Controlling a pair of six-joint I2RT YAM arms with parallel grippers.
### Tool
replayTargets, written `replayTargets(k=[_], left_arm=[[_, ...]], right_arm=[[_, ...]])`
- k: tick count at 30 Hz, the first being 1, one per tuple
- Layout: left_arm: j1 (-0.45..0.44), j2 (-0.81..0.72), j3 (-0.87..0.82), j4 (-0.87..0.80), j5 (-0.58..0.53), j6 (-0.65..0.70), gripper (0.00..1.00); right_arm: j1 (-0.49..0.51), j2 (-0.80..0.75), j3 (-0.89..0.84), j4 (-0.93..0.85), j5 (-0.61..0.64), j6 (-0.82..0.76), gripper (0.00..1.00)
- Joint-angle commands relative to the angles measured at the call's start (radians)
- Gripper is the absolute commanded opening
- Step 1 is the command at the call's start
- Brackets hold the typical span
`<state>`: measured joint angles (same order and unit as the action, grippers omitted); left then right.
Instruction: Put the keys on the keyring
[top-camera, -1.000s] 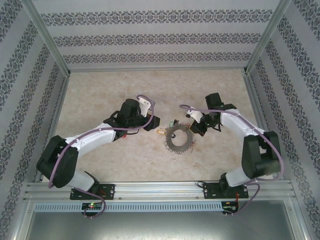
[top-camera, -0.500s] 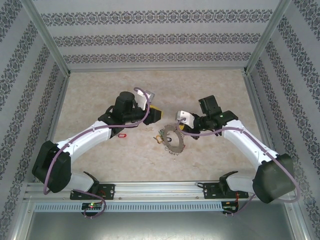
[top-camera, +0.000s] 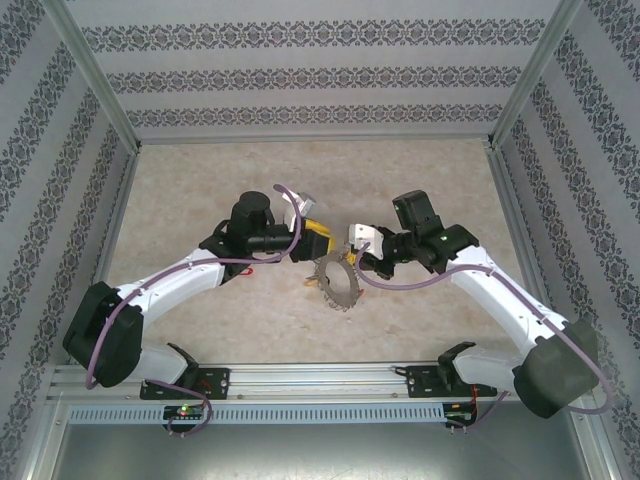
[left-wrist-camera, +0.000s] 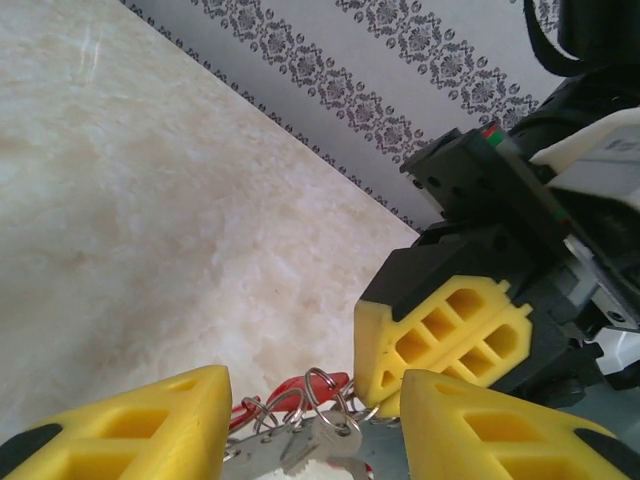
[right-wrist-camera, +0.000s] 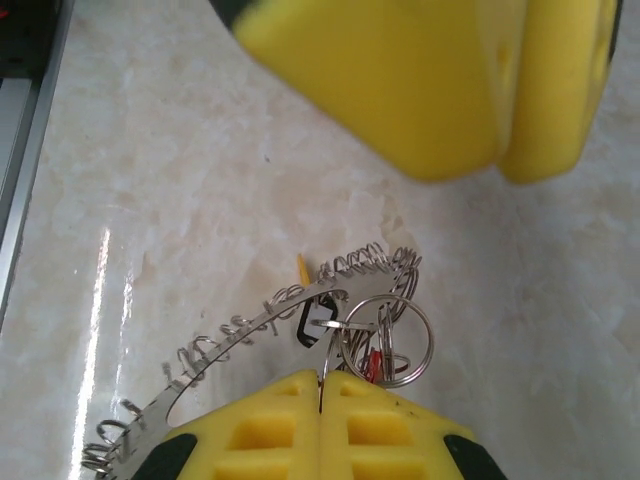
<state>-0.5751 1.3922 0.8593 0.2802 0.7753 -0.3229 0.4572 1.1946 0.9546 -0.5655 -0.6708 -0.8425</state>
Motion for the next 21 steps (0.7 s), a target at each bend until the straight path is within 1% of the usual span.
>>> replayTargets(k=[1,6,9,11,12,14,17,21], left_arm=[[-0.009,-0.012,-0.04,0.092,0.015,-0.045,0.49],[-0.023,0.026,-0.035,0.091,0.021,-0.136,0.48],[-0.032,0.039,-0.032,0.137,0.046,-0.19,0.49],[-0.034,0.034,-0.039,0.156,0.034,-0.206,0.49],[-0.034,0.035,-0.034,0.133,0.023,-0.204,0.48],[-0.035,0.043,-0.01,0.057,0.002,-0.186,0.39],[-0.034,0.042,-0.016,0.039,-0.012,-0.184,0.26],[-0.032,0.02,-0.028,0.042,-0.03,-0.19,0.17]], right_arm=[[0.018,-0.04,-0.008,0.114,-0.07,0.021,0.0],[0.048,-0.05,-0.047,0.204,-0.023,0.052,0.0],[0.063,-0.039,-0.052,0.22,-0.004,0.059,0.0],[0.073,-0.033,-0.052,0.224,0.004,0.059,0.0],[0.076,-0.034,-0.056,0.23,0.008,0.06,0.0],[0.078,-0.036,-0.063,0.248,0.011,0.068,0.0],[0.078,-0.04,-0.068,0.261,0.023,0.07,0.0],[0.08,-0.049,-0.079,0.281,0.034,0.076,0.0]])
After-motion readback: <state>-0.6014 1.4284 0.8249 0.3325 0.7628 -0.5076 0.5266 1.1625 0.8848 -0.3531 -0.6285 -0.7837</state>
